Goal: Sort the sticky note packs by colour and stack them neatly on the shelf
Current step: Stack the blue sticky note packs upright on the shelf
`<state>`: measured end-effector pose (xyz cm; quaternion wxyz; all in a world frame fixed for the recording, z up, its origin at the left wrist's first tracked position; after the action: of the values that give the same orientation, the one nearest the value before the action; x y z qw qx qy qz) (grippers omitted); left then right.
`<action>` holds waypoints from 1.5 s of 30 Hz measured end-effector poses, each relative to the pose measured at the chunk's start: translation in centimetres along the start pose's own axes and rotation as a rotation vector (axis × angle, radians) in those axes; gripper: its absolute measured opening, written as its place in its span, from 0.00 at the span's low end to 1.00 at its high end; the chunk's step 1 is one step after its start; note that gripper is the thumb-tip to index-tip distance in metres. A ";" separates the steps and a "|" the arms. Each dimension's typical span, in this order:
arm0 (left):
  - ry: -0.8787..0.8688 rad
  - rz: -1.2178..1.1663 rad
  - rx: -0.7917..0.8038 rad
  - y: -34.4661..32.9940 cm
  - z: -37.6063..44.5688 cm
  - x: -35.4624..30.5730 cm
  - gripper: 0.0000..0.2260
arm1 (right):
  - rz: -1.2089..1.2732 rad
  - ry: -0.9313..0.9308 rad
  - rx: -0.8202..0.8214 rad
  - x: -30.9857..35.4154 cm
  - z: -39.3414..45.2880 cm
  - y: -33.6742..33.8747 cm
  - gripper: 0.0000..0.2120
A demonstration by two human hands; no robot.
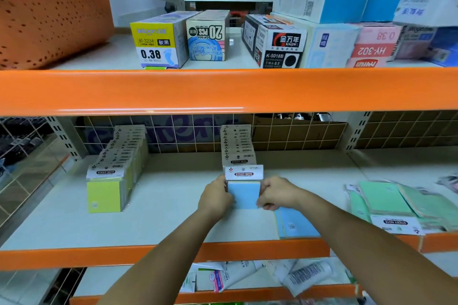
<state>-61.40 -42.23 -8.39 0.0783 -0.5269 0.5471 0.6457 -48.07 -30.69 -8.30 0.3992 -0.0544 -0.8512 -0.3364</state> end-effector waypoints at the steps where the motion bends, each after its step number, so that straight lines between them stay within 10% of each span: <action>1: 0.007 0.008 -0.023 -0.2 0.1 0.0 0.23 | -0.013 0.024 -0.012 0.2 0.0 -0.3 0.09; 9: 0.154 0.039 -0.202 -0.9 0.0 0.4 0.13 | -0.181 0.052 -0.350 0.4 1.2 -1.3 0.11; 18: -0.043 0.484 -0.115 -2.2 0.1 2.6 0.19 | -0.218 0.013 -0.307 -0.1 1.3 -1.8 0.10; 39: -0.007 0.254 -0.071 -0.7 -0.3 2.8 0.24 | -0.218 -0.064 -0.246 0.7 1.1 -1.1 0.07; 42: 0.085 0.037 -0.135 -0.6 -0.9 2.9 0.23 | -0.134 -0.001 -0.367 0.2 0.1 1.1 0.20; 45: 0.184 -0.051 -0.247 -0.8 -1.9 2.1 0.14 | -0.198 0.019 -0.458 -0.9 -1.3 4.1 0.09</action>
<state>-60.62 -44.44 -10.23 -0.0213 -0.6031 0.4550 0.6548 -45.14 -28.18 -6.20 0.3497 -0.0568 -0.7500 -0.5585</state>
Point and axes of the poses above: each hand's wrist, its own z-axis towards the middle knuckle, its own y-axis out of the back of the hand, x = y × z, the point moved 4 cm from there along z, towards the middle knuckle, and after that the axes turned 2 degrees about z, right-handed, at the moved point
